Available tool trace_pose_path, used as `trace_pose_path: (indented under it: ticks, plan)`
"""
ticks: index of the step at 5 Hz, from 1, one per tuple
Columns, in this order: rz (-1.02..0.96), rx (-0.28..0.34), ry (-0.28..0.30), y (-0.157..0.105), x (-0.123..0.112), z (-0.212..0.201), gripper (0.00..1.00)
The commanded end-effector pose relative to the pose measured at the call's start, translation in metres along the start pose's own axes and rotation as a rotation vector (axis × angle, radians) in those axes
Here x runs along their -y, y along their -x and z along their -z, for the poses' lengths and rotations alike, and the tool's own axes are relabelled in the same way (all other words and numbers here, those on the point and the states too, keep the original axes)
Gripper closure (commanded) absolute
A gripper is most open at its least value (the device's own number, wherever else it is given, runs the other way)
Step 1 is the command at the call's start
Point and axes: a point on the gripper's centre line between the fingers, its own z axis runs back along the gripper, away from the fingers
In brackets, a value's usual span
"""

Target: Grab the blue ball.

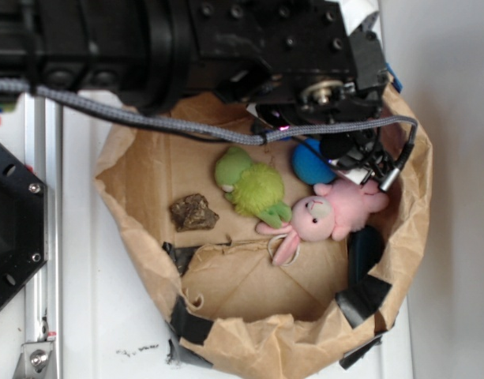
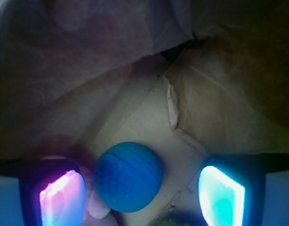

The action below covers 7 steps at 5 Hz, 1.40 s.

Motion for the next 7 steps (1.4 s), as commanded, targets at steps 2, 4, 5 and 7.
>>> trace_pose_path:
  ticks: [2, 4, 5, 7]
  plan:
    - [-0.005, -0.019, 0.076, -0.001, 0.013, 0.001, 0.0]
    - [0.032, -0.015, 0.057, -0.005, 0.01, 0.025, 0.0]
    - [0.051, -0.02, 0.049, -0.004, 0.011, 0.029, 0.0]
    - [0.064, -0.017, 0.051, -0.007, 0.013, 0.026, 1.0]
